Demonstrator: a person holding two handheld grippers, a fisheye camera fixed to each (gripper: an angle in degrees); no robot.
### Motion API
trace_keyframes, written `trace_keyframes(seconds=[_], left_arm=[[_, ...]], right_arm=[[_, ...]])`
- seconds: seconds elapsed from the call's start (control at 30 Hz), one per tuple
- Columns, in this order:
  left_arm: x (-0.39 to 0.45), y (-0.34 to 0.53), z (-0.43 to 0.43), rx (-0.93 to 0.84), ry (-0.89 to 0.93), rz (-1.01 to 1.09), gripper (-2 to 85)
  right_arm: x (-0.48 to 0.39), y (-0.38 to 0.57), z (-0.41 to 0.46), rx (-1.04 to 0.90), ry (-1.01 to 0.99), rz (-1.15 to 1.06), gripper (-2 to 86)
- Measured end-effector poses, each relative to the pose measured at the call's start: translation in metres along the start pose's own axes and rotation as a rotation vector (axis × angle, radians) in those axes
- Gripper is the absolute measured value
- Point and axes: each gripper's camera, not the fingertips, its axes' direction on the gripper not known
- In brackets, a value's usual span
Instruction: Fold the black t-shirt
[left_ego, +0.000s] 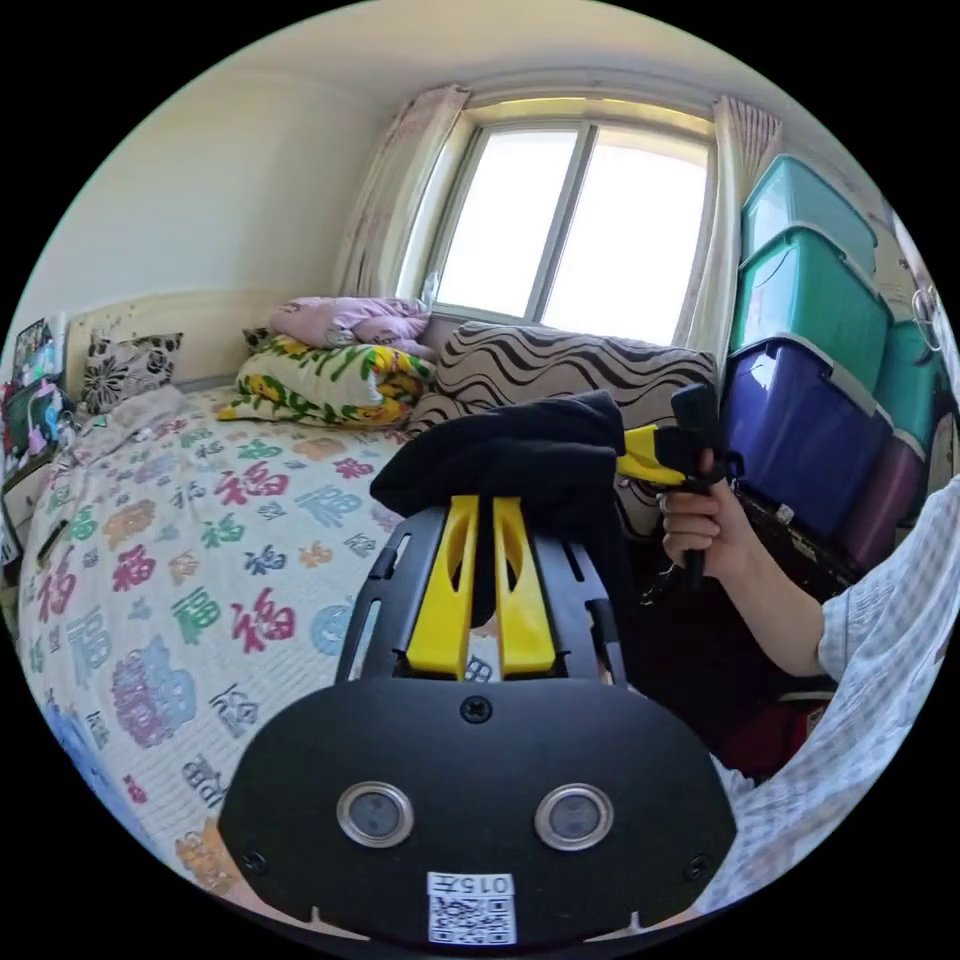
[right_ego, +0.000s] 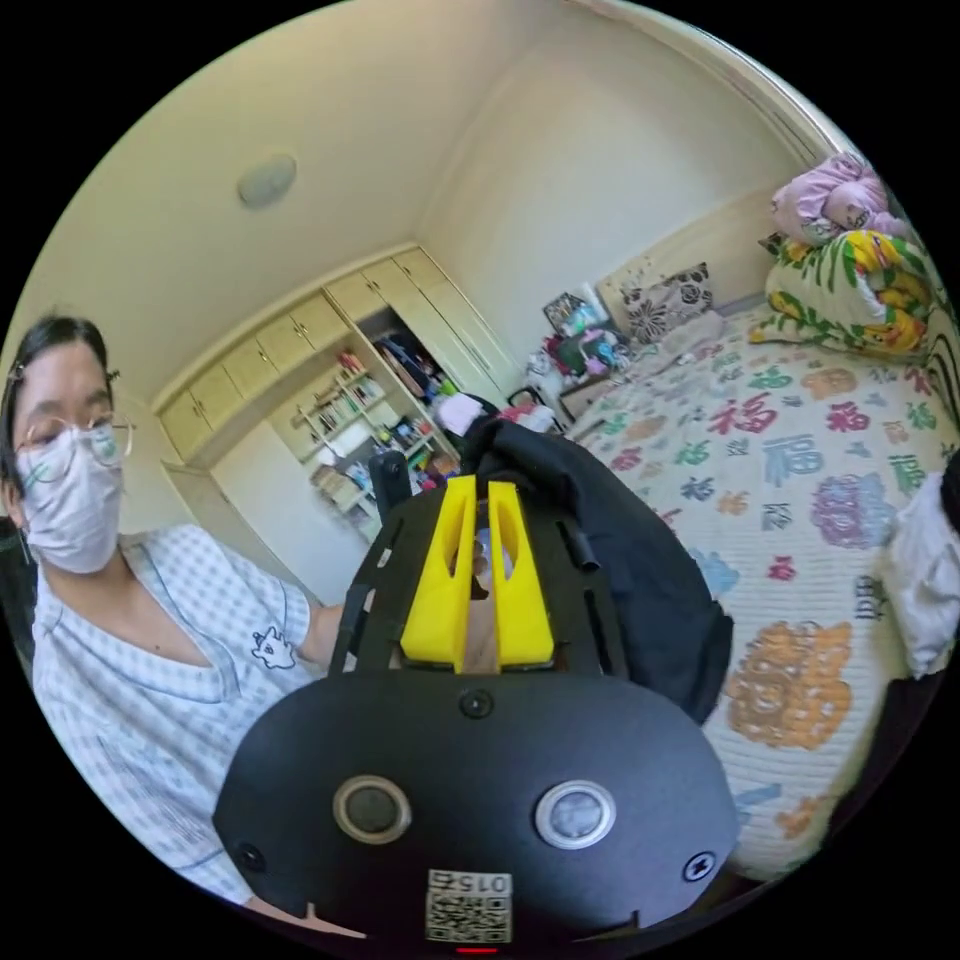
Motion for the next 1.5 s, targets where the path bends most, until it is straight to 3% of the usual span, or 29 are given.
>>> trace_keyframes(seconds=[0.27, 0.43, 0.53, 0.57, 0.7, 0.87, 1.03, 1.1, 1.23, 1.37, 1.5], left_arm=[[-0.063, 0.045, -0.123, 0.048, -0.145, -0.052, 0.7], [-0.114, 0.071, -0.156, 0.040, 0.003, -0.162, 0.7], [-0.148, 0.086, -0.159, 0.025, 0.198, -0.218, 0.9], [-0.168, 0.093, -0.152, -0.012, 0.240, -0.283, 1.0], [-0.236, 0.132, -0.109, -0.187, 0.063, -0.489, 2.0], [-0.256, 0.167, -0.119, -0.201, -0.137, -0.571, 5.2], [-0.273, 0.208, -0.105, -0.381, -0.142, -0.677, 11.9], [-0.286, 0.229, -0.090, -0.471, -0.108, -0.767, 13.8], [-0.295, 0.252, -0.068, -0.553, -0.033, -0.831, 12.7], [-0.310, 0.258, -0.078, -0.552, -0.101, -0.844, 4.1], [-0.328, 0.243, -0.121, -0.340, 0.173, -0.895, -0.1]], right_arm=[[0.021, 0.043, 0.015, 0.035, 0.142, 0.240, 0.7], [0.033, 0.054, 0.014, 0.043, 0.065, 0.325, 0.6], [0.038, 0.038, 0.014, 0.036, 0.116, 0.316, 0.9], [0.042, 0.024, 0.021, -0.002, 0.172, 0.307, 1.1], [0.074, -0.010, 0.084, -0.295, 0.500, 0.261, 2.7], [0.096, 0.028, 0.124, -0.456, 0.446, 0.230, 5.8], [0.125, 0.090, 0.154, -0.615, 0.487, 0.276, 7.8], [0.143, 0.105, 0.162, -0.680, 0.600, 0.316, 8.4], [0.172, 0.112, 0.144, -0.616, 0.571, 0.472, 9.4], [0.190, 0.124, 0.117, -0.493, 0.513, 0.586, 9.8], [0.207, 0.139, 0.095, -0.386, 0.565, 0.687, 10.6]])
